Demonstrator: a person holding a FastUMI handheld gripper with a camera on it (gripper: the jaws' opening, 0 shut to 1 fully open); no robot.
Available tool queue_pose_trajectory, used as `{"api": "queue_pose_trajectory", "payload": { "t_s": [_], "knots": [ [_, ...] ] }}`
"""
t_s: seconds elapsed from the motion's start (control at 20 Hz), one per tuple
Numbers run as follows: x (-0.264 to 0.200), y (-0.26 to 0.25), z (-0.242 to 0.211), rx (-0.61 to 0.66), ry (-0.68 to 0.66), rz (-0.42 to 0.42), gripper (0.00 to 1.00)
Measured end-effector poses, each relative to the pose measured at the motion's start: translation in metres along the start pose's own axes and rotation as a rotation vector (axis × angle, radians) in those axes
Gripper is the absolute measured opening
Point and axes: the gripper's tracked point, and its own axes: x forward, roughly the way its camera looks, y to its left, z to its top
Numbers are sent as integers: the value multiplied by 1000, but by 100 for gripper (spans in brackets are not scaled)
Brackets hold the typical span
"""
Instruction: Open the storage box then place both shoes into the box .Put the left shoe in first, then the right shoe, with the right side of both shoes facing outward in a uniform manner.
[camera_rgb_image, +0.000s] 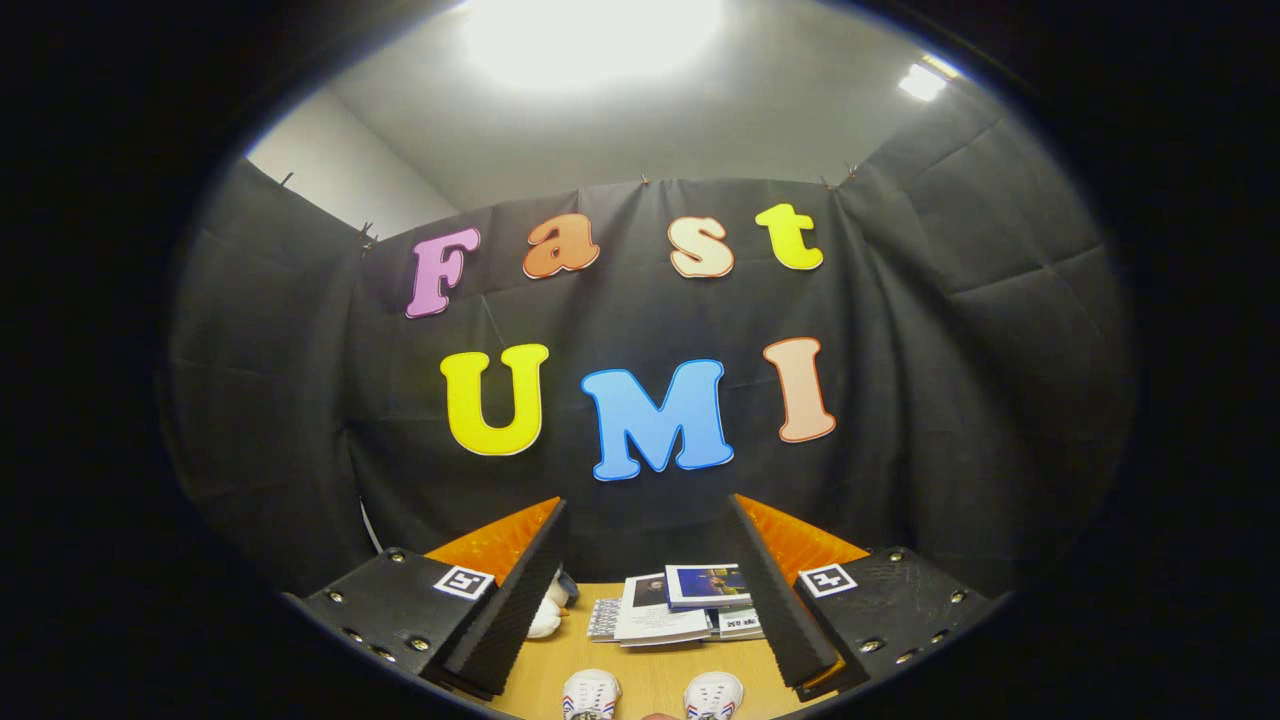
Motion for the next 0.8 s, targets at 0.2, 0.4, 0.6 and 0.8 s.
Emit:
{"api": "queue_pose_trajectory", "payload": {
  "t_s": [0.2, 0.4, 0.6, 0.8],
  "knots": [
    [7, 4, -8, -26, 25, 11, 96],
    [16, 11, -10, -20, 31, 12, 95],
    [22, 22, -20, -24, 58, 41, 95],
    [30, 38, -46, -8, 123, 86, 95]
  ]
}}
